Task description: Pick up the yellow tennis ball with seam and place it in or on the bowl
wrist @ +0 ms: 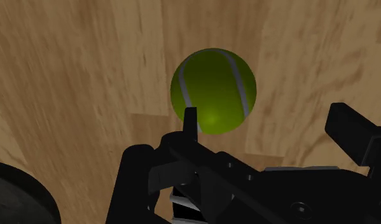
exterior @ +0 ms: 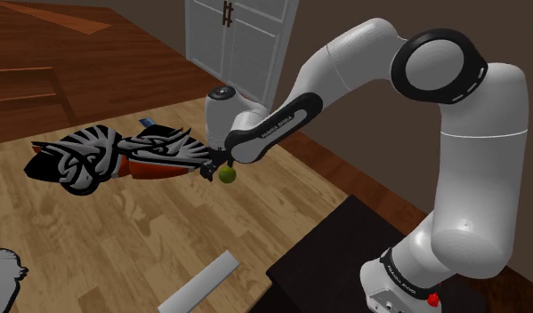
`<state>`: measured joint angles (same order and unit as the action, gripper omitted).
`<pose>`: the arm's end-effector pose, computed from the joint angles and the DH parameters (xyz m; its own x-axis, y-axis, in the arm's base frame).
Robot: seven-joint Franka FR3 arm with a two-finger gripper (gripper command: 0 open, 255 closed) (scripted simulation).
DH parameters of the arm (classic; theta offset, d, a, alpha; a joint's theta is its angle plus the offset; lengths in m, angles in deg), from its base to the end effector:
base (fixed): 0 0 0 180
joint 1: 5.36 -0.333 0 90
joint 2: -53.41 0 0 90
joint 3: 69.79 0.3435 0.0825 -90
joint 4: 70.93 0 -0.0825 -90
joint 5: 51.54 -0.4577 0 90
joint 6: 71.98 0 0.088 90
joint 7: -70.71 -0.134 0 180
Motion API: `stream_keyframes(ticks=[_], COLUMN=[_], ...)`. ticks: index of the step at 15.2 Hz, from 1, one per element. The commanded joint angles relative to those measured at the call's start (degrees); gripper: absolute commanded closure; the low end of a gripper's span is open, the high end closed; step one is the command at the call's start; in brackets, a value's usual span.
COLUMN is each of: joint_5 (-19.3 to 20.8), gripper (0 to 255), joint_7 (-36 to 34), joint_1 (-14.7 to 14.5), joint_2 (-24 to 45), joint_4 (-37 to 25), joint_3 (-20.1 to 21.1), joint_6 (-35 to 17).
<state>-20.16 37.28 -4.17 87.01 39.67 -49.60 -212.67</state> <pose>0.6472 0.2145 0.1344 0.9900 0.1262 0.0627 0.1168 -0.9838 0.1357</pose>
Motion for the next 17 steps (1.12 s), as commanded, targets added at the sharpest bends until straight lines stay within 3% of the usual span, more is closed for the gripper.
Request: stream_keyframes(ticks=[1,12,13,17], joint_5=[0.5,1.8,1.9,1.5], gripper=[0,0,255,255], joint_7=[0.2,-0.6,-1.0,0.0], joint_1=[-0.1,-0.6,-1.1,0.0], joint_2=[1.1,3.4,3.8,2.7], joint_4=[-0.4,-1.1,-1.6,-0.6], joint_3=[-0.4,-1.5,-1.5,-1.3], joint_6=[-0.5,-2.0,-1.8,-2.0])
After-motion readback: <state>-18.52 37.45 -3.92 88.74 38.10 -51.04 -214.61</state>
